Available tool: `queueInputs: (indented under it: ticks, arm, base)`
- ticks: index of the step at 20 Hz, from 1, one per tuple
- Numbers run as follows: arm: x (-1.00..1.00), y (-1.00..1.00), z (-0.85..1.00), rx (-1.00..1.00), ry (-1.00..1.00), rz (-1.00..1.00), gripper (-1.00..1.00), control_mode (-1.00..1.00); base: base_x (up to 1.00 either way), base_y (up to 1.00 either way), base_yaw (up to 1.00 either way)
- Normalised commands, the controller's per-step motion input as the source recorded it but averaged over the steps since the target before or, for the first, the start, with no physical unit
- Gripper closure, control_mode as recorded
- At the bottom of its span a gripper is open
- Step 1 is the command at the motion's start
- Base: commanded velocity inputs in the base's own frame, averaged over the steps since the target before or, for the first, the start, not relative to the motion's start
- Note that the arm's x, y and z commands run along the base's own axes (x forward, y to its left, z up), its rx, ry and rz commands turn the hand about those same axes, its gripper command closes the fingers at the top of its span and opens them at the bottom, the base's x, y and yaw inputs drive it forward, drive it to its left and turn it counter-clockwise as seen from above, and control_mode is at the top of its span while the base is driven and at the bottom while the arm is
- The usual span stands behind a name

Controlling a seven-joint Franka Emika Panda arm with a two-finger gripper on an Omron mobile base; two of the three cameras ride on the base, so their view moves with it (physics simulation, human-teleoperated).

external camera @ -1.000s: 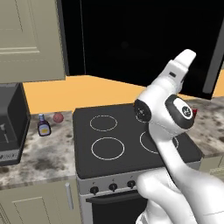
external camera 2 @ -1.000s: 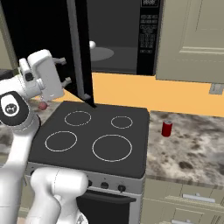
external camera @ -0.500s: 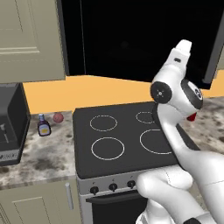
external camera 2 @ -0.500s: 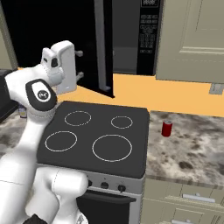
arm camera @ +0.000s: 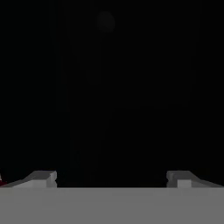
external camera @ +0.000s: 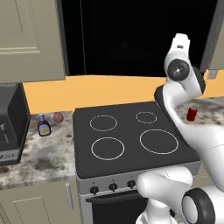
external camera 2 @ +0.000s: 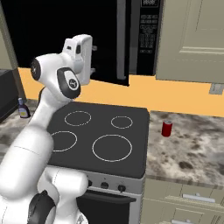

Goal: Close the microwave door.

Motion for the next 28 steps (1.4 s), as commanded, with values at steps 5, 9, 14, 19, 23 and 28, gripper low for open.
queueInputs:
  ticks: [5, 9, 14, 19, 23, 28]
  arm:
    - [0.67, -0.12, 0.0, 0.0, 0.15, 0.13, -1.0, -1.0]
    - [0.6, -0.21, 0.0, 0.04, 0.03, 0.17, -1.0, -1.0]
    - [0.46, -0.08, 0.0, 0.02, 0.01, 0.14, -1.0, -1.0]
    - [0.23, 0.0, 0.0, 0.03, 0.0, 0.07, -1.0, -1.0]
    - [-0.09, 0.0, 0.0, 0.0, -0.01, 0.01, -1.0, -1.0]
    - [-0.81, 0.0, 0.0, 0.0, -0.12, 0.0, -1.0, -1.0]
  base:
    - [0.0, 0.0, 0.0]
    - [0.0, 0.0, 0.0]
    - [0.0, 0.0, 0.0]
    - [0.0, 0.0, 0.0]
    - [0.0, 0.0, 0.0]
    - [0.0, 0.0, 0.0]
